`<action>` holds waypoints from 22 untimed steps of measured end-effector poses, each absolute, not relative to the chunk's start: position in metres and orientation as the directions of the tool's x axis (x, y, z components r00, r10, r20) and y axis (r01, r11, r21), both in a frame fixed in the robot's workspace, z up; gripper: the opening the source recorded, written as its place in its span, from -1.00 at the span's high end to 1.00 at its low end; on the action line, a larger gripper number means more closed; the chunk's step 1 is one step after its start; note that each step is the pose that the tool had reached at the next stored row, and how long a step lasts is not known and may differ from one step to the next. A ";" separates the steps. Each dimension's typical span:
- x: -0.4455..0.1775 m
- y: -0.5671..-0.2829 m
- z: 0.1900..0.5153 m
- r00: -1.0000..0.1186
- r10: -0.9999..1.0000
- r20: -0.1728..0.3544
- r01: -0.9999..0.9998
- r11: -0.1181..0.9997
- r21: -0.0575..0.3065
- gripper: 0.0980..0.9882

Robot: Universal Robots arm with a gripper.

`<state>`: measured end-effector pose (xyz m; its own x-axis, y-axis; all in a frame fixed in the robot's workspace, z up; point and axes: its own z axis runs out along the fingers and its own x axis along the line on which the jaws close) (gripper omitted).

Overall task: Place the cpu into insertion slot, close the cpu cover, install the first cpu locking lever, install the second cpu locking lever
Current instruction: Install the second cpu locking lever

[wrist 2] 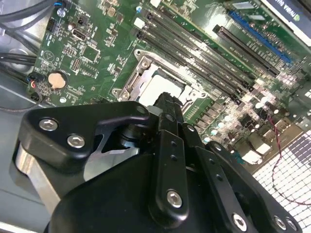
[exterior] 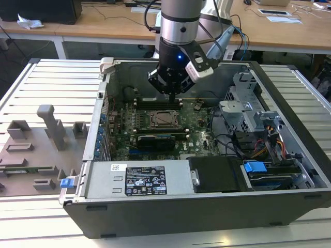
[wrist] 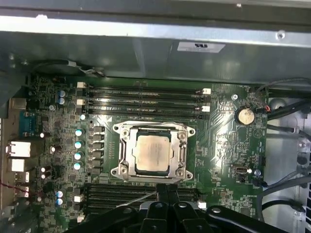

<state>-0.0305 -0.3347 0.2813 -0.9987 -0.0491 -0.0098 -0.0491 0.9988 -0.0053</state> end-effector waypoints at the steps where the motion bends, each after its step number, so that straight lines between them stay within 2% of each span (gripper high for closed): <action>1: -0.030 -0.340 0.281 -0.999 -0.049 -0.010 -0.049 0.999 -0.005 0.98; 7: -0.031 -0.355 0.281 -0.999 -0.049 -0.010 -0.049 0.999 -0.005 0.98; 22: -0.031 -0.371 0.279 -0.999 -0.049 -0.010 -0.049 0.999 -0.005 0.98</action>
<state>-0.0305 -0.3712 0.2795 -0.9987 -0.0491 -0.0099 -0.0490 0.9988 -0.0053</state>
